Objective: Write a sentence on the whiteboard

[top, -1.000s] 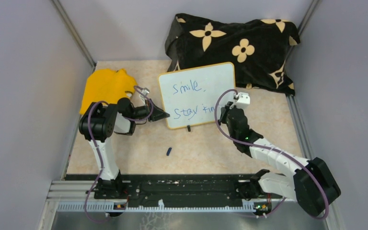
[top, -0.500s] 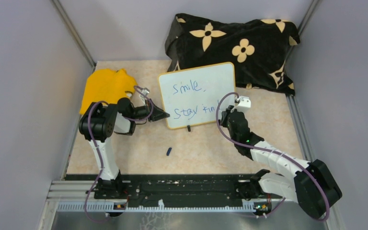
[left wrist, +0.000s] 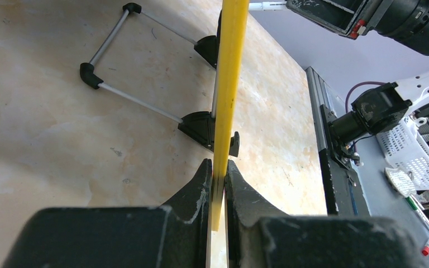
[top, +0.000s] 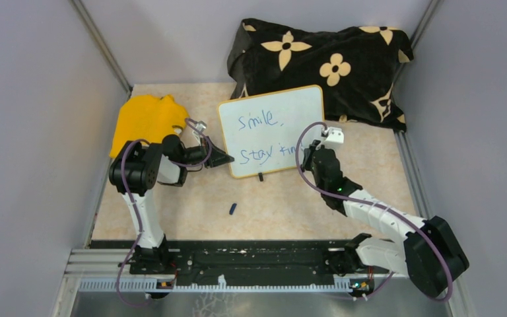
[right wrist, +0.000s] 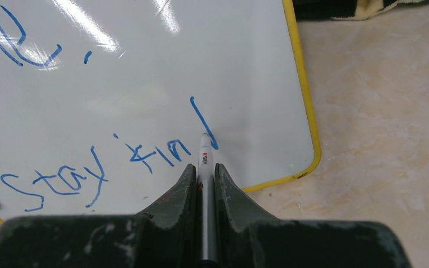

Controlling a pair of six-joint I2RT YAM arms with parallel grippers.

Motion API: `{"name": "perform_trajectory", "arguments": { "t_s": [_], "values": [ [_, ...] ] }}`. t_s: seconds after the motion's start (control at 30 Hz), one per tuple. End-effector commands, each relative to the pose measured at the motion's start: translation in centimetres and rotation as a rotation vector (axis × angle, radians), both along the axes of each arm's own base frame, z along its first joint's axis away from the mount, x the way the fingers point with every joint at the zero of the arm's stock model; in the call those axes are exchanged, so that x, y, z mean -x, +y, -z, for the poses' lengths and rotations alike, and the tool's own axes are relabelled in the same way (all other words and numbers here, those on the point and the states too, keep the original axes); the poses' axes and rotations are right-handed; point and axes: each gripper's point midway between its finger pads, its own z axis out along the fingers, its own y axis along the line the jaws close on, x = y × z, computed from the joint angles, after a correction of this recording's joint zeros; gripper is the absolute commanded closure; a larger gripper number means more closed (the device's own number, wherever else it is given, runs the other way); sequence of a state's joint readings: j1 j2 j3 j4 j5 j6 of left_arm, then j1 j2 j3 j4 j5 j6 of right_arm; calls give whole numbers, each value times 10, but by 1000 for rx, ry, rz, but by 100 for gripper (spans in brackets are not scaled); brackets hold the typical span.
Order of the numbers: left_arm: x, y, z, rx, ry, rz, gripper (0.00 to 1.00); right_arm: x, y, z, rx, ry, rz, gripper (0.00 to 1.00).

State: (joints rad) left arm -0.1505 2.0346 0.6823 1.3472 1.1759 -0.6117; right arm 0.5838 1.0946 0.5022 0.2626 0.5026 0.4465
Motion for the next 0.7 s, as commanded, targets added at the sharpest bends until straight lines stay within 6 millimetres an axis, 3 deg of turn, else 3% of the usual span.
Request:
{"name": "perform_trajectory", "arguments": {
  "t_s": [0.0,0.37,0.67],
  "values": [
    [0,-3,12,-15,66,-7,100,-14,7,-27,-36,-63,-6,100],
    [1,-3,13,-16,69,-7,100,-7,15,-5,-40,-8,-57,100],
    [1,-3,13,-16,68,-7,100,3,3,12,-18,34,-26,100]
  ]
}}
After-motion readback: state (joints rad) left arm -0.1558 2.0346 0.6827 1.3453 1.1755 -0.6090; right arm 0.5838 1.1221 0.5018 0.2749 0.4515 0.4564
